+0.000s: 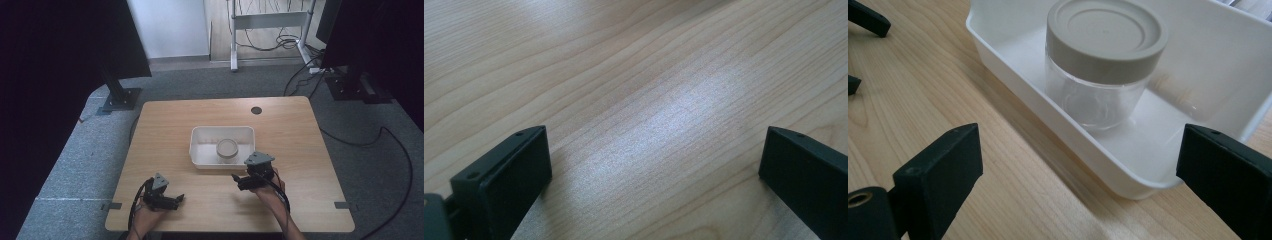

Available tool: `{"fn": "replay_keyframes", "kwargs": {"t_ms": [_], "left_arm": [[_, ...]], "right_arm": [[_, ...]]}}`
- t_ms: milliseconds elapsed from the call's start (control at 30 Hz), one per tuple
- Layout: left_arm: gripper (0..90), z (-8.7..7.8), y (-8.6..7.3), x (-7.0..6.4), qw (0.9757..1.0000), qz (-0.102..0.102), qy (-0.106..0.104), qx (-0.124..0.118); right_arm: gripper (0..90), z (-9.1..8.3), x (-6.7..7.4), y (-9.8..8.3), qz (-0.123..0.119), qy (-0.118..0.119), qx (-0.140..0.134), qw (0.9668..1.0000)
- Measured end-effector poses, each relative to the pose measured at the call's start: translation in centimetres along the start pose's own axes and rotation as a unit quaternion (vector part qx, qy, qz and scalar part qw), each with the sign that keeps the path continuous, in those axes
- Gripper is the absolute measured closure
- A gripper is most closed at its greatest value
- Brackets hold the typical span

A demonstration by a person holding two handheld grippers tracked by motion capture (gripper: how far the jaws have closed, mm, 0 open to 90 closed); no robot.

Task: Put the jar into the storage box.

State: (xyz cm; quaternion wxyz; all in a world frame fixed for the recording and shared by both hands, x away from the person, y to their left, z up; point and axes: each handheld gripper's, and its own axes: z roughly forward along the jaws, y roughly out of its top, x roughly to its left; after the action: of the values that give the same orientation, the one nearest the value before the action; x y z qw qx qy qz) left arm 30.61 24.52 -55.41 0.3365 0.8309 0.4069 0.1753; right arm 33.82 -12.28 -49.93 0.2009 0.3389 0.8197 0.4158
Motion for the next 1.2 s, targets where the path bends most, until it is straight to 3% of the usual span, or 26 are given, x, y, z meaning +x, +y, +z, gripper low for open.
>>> {"fn": "replay_keyframes", "kwargs": {"t_ms": [333,767,1200], "left_arm": [[0.1,0.0,0.0,0.0,1.0000,0.000,0.000,0.000],[0.2,0.0,0.0,0.0,1.0000,0.000,0.000,0.000],[0.4,0.0,0.0,0.0,1.0000,-0.001,0.001,-0.001]], "right_arm": [[3.9,-1.7,-0.3,-1.5,0.008,-0.003,-0.009,0.9999],[4.0,-3.9,-0.6,-3.1,0.001,-0.013,-0.009,0.9999],[4.1,-6.4,-1.6,-6.0,0.013,-0.038,-0.004,0.9992]]}}
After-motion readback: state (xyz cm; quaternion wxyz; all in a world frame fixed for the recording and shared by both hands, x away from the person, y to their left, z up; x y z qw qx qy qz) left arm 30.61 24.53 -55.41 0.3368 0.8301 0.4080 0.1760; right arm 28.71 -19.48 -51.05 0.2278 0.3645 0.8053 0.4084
